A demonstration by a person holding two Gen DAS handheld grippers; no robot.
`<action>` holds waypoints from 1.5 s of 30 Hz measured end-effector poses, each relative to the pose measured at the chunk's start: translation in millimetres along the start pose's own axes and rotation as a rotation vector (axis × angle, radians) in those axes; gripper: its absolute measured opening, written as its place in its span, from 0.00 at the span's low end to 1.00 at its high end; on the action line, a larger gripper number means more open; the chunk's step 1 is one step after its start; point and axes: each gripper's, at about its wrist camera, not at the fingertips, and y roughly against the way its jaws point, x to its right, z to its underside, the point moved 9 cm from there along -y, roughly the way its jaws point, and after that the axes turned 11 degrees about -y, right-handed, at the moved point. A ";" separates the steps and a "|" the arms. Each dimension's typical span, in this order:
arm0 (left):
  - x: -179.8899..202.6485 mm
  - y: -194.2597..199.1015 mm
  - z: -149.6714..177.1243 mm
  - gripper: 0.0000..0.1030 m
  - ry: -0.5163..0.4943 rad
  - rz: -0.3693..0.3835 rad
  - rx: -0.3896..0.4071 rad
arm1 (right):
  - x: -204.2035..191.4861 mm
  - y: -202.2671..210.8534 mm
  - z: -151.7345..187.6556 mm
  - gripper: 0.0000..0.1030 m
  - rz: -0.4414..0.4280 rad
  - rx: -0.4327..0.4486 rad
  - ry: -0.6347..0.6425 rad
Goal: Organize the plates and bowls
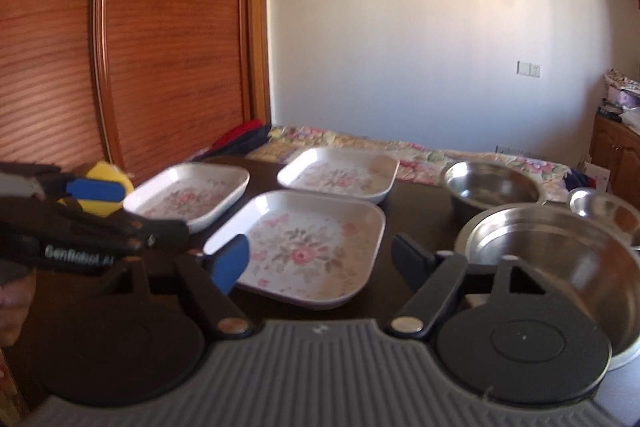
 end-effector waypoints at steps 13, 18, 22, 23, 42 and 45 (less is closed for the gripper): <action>4.8 -38.3 1.2 0.57 0.002 0.080 -0.044 | 5.0 -31.9 8.1 0.60 0.058 -0.076 0.010; 6.0 -45.1 1.4 0.56 -0.005 0.094 -0.051 | 7.6 -39.3 9.2 0.60 0.079 -0.086 0.018; 7.6 -49.7 2.6 0.54 -0.005 0.103 -0.057 | 10.4 -44.8 8.7 0.60 0.092 -0.090 0.016; 8.2 -51.0 3.0 0.52 -0.006 0.103 -0.060 | 10.6 -46.1 9.4 0.60 0.092 -0.093 0.015; 7.9 -61.9 9.7 0.27 0.017 0.114 -0.089 | 19.8 -59.9 17.1 0.38 0.107 -0.143 -0.034; 6.7 -58.8 10.9 0.23 0.027 0.115 -0.093 | 24.7 -59.0 17.7 0.25 0.118 -0.147 -0.052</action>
